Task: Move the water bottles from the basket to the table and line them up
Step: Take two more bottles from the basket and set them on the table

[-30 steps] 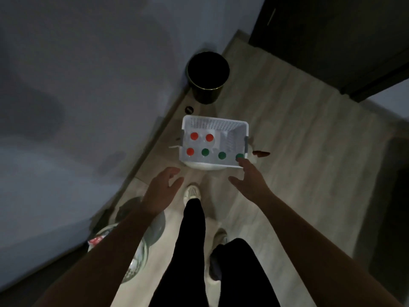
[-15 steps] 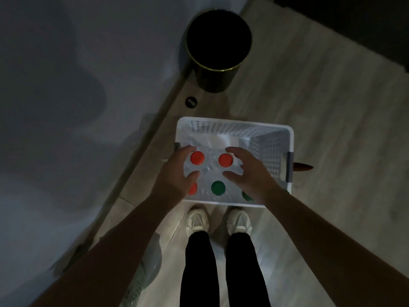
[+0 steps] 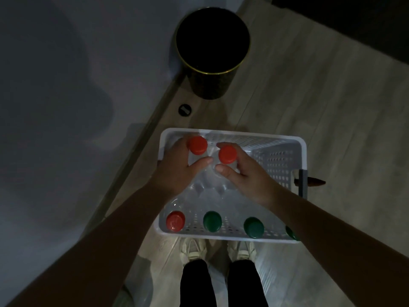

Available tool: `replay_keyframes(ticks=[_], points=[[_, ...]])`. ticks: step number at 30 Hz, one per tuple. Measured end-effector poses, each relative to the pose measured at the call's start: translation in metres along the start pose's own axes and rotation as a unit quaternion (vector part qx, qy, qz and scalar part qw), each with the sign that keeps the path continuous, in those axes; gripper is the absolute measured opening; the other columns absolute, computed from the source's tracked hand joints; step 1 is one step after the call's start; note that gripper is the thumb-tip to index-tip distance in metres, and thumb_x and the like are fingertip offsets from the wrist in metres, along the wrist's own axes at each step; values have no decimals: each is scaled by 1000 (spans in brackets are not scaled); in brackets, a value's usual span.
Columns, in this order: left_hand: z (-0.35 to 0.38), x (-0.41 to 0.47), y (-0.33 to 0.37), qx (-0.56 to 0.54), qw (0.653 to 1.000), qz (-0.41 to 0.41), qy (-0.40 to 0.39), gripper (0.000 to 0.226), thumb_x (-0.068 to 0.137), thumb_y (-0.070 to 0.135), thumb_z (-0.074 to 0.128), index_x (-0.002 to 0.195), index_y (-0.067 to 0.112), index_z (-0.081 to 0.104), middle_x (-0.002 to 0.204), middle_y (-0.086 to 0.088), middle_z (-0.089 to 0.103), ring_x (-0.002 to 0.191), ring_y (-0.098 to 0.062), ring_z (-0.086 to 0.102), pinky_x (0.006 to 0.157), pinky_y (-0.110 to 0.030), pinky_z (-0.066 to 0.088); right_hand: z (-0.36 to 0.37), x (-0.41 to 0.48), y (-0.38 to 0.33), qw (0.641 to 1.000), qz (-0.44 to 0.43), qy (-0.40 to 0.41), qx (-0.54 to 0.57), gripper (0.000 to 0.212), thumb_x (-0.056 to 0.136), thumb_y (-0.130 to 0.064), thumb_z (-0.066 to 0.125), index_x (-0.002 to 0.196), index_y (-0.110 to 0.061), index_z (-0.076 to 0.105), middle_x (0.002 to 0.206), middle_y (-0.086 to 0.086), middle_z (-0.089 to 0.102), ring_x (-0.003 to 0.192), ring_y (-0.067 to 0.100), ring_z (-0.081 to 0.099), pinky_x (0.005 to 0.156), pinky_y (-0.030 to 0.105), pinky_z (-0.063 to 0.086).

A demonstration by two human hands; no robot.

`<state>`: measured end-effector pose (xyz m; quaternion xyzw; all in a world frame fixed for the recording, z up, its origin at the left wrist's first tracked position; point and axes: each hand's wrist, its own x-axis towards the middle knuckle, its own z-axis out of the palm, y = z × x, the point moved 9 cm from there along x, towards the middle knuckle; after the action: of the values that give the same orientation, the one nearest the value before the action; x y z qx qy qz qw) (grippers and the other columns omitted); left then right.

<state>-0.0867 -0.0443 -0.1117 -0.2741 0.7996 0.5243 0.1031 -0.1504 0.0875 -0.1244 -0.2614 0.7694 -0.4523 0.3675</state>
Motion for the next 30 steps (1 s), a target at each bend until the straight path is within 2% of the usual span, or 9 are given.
replay_keyframes(ticks=[2,5,10,13,15,18,23,27,30], points=[[3,3,-3,-4,1000,7,-3,38,88,30,66,123,24,54,112,16,61,105,2,57,88,-20,45,3,-1,1,1000,-14,11,22,31,92,-38,58,120,-38,45,115,-14,59,110,-4,55,93,12,40],[2,4,0,18,999,27,14,33,89,30,65,120,22,56,106,21,58,101,7,55,85,-8,41,2,-2,3,997,-29,29,60,29,92,-36,57,120,-27,51,112,-7,62,108,3,57,94,15,41],[0,2,15,22,999,18,-14,27,92,34,60,116,21,59,103,11,64,98,-3,61,89,-26,48,-12,-2,-7,996,4,27,80,30,92,-43,52,120,-30,52,110,-17,64,108,-1,60,93,16,44],[-10,-4,40,36,999,30,-21,24,93,33,59,115,23,57,96,17,60,88,7,57,75,-5,41,-30,-8,-26,997,21,34,73,26,92,-50,51,115,-37,54,106,-17,66,104,0,61,91,23,46],[-22,-11,64,45,998,41,-25,22,92,33,59,110,20,58,92,15,61,85,5,58,73,-9,43,-42,-14,-45,997,27,27,73,18,93,-49,53,108,-39,56,104,-13,68,101,4,64,91,28,48],[-48,-28,109,25,998,49,-43,21,92,35,60,101,16,60,91,4,67,86,-9,65,81,-32,51,-65,-25,-96,994,26,19,108,11,93,-39,54,103,-34,57,92,-11,69,88,-1,66,78,19,51],[-118,-78,219,-10,995,93,25,22,95,39,56,113,30,49,111,1,64,101,-13,61,88,-23,46,-113,-45,-209,992,7,30,119,29,97,-40,51,119,-23,56,102,-11,64,99,7,62,90,28,47],[-172,-145,301,-111,988,58,88,27,96,47,47,111,24,50,91,4,63,82,-12,62,77,-30,48,-140,-87,-316,984,38,19,172,37,98,-46,44,97,-13,60,89,3,65,79,12,64,76,31,52],[-201,-194,353,-172,977,57,108,31,98,47,43,96,17,54,82,0,62,73,-12,61,71,-30,50,-143,-124,-376,973,50,-18,224,52,93,-60,39,89,-14,63,85,4,67,78,18,66,72,35,50]])
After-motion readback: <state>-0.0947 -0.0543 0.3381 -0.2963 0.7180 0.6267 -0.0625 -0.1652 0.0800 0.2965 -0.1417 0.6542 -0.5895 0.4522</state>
